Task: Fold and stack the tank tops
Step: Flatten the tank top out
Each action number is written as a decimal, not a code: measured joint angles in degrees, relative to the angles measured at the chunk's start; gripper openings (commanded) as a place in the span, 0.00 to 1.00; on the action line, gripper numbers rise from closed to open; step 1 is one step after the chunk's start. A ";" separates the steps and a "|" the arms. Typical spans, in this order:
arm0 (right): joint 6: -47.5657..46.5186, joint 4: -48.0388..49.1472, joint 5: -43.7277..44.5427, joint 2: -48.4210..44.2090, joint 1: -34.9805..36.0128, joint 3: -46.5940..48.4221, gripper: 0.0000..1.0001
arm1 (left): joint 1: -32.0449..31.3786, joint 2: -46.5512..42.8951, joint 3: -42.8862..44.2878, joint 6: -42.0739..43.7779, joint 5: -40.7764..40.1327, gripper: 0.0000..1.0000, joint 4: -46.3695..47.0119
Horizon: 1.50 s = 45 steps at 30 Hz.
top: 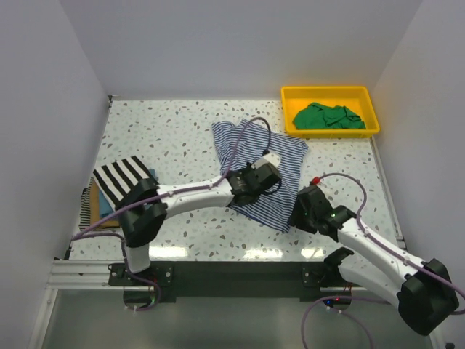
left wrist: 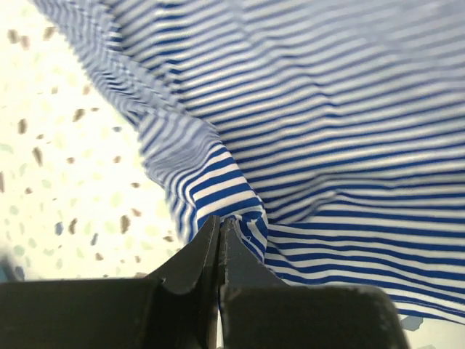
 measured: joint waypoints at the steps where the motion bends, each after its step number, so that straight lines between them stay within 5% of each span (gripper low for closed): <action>1: 0.22 0.28 0.00 0.22 0.55 -0.22 0.51 | 1.14 -2.71 -0.72 -0.96 -0.07 0.00 -0.17; 8: 2.78 3.37 0.04 3.85 5.03 -0.92 0.44 | 9.05 -22.05 -7.87 -9.33 -0.55 0.00 0.13; 12: 4.07 5.31 0.52 7.17 6.56 -0.83 0.00 | 13.99 -28.96 -15.91 -14.23 1.95 0.00 0.87; 19: -0.50 -1.73 4.48 8.26 -0.90 5.51 0.00 | 27.61 -38.93 -34.40 -21.35 14.51 0.00 2.08; 23: -4.81 -6.01 4.87 8.57 -8.13 11.65 0.00 | 27.80 -40.96 -40.81 -24.81 22.69 0.00 4.92; 30: -12.33 -15.89 8.96 12.35 -8.35 26.12 0.00 | 27.78 -41.35 -49.27 -29.18 31.67 0.00 10.14; 36: -13.42 -19.63 9.40 18.58 -0.37 27.50 0.18 | 27.78 -47.08 -53.11 -31.08 36.09 0.00 10.82; 41: -11.45 -17.62 6.64 26.73 8.15 25.14 0.48 | 27.78 -51.36 -53.13 -32.22 36.46 0.00 10.43; 45: -9.22 -18.16 6.36 25.51 9.14 23.30 0.54 | 27.78 -52.24 -53.13 -33.03 36.37 0.00 9.99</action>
